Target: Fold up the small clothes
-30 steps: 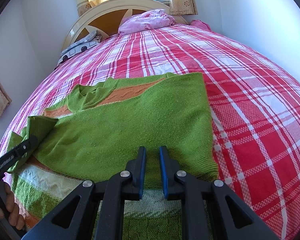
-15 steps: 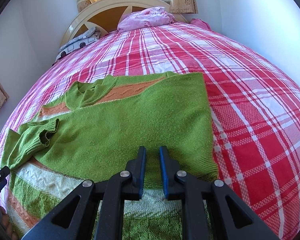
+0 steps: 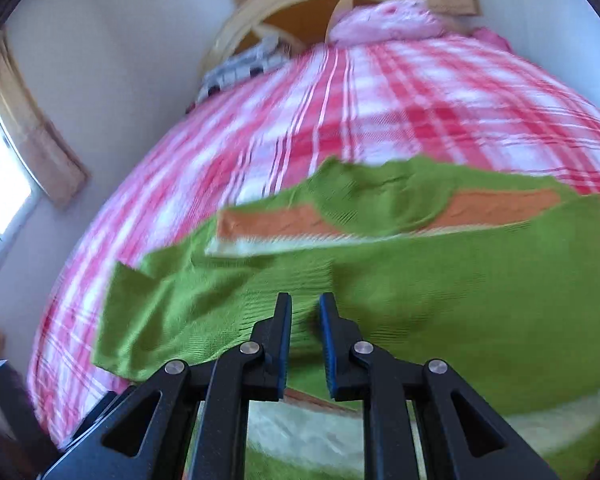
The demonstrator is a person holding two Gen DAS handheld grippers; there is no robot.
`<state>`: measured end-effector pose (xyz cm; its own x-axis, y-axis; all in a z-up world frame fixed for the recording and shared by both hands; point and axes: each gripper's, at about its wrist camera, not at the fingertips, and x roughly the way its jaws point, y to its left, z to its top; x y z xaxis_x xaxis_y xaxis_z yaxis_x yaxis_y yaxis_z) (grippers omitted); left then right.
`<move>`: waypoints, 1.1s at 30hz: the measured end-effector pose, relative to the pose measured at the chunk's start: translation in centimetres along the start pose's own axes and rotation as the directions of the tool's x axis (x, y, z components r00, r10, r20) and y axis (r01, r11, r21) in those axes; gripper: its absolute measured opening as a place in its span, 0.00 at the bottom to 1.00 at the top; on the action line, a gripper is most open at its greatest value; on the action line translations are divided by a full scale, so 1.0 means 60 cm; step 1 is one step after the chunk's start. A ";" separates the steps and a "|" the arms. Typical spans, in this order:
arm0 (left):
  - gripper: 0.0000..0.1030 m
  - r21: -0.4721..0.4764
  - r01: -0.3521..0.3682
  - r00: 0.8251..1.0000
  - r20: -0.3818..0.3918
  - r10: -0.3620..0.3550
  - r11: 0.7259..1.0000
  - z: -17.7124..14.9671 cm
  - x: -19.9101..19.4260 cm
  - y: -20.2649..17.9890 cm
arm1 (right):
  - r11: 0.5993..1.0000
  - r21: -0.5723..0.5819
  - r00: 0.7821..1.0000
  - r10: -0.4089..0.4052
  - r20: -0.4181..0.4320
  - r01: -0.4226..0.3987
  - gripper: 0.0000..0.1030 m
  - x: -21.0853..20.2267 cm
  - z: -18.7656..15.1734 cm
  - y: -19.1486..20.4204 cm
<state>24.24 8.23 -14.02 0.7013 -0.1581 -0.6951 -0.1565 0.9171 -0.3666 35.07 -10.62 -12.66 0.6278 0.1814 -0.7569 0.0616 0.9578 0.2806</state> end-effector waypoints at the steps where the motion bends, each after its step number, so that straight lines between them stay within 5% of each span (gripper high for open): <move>1: 1.00 -0.004 0.004 1.000 0.002 -0.004 1.000 0.001 0.001 0.001 | 0.999 -0.005 0.999 -0.032 -0.015 0.032 0.14 0.014 0.000 0.007; 3: 1.00 -0.012 0.013 1.000 0.006 -0.013 1.000 0.001 0.001 0.004 | 0.998 -0.008 0.998 -0.062 -0.025 0.062 0.16 0.027 -0.004 0.014; 7: 1.00 -0.020 0.022 1.000 0.009 -0.022 1.000 0.001 0.001 0.006 | 0.999 0.018 0.999 0.035 0.003 -0.035 0.52 0.012 -0.015 -0.001; 13: 1.00 -0.033 0.033 0.999 0.015 -0.033 0.999 0.001 0.000 0.009 | 1.000 -0.001 1.000 -0.009 0.009 0.009 0.52 0.019 -0.016 -0.003; 15: 1.00 -0.035 0.036 0.999 0.016 -0.035 0.999 0.001 0.000 0.010 | 0.998 -0.052 0.999 -0.045 0.008 0.046 0.43 0.024 -0.016 0.011; 16: 1.00 -0.037 0.037 0.999 0.017 -0.037 0.999 0.001 0.000 0.010 | 0.993 -0.093 0.997 -0.074 0.002 0.074 0.24 0.027 -0.017 0.022; 18: 1.00 -0.042 0.042 0.999 0.020 -0.041 0.998 0.001 -0.001 0.011 | 0.988 -0.139 0.997 -0.074 0.001 0.074 0.07 0.026 -0.019 0.034; 26: 1.00 -0.046 0.038 0.999 0.020 -0.038 0.998 0.000 -0.001 0.014 | 0.985 -0.152 0.987 -0.059 0.152 0.083 0.05 -0.048 0.006 0.044; 33: 1.00 -0.028 0.007 1.000 0.006 -0.007 1.000 0.001 0.004 0.006 | 0.976 -0.127 0.927 -0.120 0.356 0.175 0.05 -0.175 0.068 0.008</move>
<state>24.43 8.55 -14.29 0.7067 -0.1619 -0.6887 -0.1714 0.9053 -0.3887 31.70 -13.00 -2.18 0.8508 -0.0260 -0.5248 0.0716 0.9952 0.0669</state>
